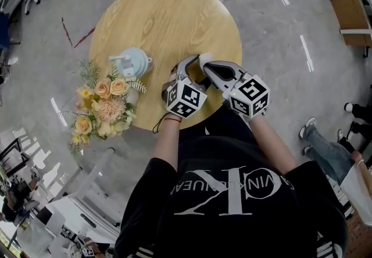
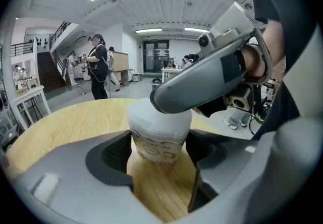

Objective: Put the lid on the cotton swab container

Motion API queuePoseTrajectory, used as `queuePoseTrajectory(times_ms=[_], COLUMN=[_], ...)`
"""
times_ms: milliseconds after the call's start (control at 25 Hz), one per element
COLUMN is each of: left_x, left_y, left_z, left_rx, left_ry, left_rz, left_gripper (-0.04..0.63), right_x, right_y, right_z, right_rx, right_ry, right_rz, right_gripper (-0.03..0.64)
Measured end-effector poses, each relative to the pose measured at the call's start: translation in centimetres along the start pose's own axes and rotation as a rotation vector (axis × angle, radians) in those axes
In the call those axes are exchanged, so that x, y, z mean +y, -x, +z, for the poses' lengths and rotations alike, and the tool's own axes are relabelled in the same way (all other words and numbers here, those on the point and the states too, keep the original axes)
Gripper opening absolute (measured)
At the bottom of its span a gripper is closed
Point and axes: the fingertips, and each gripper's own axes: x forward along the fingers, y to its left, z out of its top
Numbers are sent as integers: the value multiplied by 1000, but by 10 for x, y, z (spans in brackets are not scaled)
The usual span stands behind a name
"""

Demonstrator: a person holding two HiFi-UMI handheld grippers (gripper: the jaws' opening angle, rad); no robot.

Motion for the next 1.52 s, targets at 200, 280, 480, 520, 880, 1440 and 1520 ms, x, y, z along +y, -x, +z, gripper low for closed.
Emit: queuePoseTrajectory(times_ms=[200,280,480,520,880,1440,1520], left_x=[0,0,0,0,0,-13,-11], left_y=[0,0,-1,-1,8,47,54], left_z=[0,0,-1,-2,3,14,19], left_rx=[4,5,7,7,-19,-94,-122], left_ry=[7,8,15,17,47,63,79], left_rz=[2,3,2,0,2,6,23], left_gripper=[341,341,341,341,342,341,300], right_x=[-2,-1,0,0,-1,-4,-8], right_y=[-2,-4,-6,-7,-6,6,14], right_z=[0,-1,-2,-2,-1,10,18], right_rx=[57,80,114,116,88,-17,-50], right_ry=[7,7,21,22,4,10,13], right_rz=[-22,-24,-30,-33,-33,-16,-39], right_gripper=[15,15,14,14,15,15,15])
